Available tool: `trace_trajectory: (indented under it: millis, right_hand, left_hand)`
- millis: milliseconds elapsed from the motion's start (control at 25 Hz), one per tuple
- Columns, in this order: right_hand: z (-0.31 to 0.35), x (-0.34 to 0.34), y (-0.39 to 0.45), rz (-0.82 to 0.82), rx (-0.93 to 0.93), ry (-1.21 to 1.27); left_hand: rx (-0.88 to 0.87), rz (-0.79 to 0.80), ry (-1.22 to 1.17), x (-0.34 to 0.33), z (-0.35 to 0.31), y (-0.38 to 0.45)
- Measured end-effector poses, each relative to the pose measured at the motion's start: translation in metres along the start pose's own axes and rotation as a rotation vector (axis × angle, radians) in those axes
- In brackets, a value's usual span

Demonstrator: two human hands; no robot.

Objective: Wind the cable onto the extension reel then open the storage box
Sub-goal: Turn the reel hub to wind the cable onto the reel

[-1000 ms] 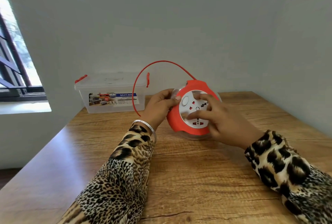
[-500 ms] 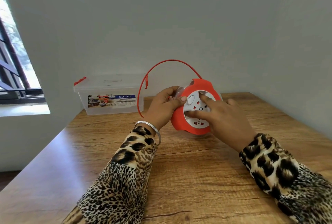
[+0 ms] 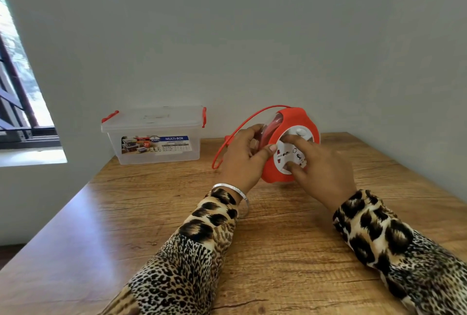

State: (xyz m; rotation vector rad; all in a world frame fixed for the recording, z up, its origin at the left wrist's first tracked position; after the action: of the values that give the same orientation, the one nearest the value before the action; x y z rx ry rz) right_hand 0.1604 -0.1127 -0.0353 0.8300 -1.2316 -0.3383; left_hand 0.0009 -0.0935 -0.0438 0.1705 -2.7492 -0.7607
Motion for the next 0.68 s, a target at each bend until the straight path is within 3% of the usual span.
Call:
trace_trajectory:
  millis: [160,400,560,680]
  right_hand:
    - [-0.004,-0.006,-0.001,0.034,-0.204,0.228]
    - [-0.026,-0.019,-0.004,-0.052,-0.642,0.901]
    - [-0.028,-0.038,-0.011,0.117,-1.063,1.447]
    - [-0.022,-0.043,-0.015,0.165,-1.192,1.625]
  left_hand:
    - [-0.086,-0.089,0.094,0.002,-0.003,-0.004]
    - [-0.132,-0.137,0.076,-0.014,-0.010,-0.012]
    - [-0.202,-0.109,0.130,-0.023,-0.010,-0.014]
    - [-0.188,-0.082,0.131,-0.025,-0.004,-0.014]
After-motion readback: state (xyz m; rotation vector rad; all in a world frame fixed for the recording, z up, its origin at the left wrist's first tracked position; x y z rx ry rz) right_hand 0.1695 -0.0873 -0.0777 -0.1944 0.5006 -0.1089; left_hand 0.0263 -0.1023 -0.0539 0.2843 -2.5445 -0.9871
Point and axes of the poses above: each hand's wrist, its own y-axis towards the middle knuckle, its own x-axis out of the back of the hand, z = x × y, the point moved 5 cm from there along y, towards the middle knuckle, and after that the axes turned 1 degree about y, right-handed, at the moved point
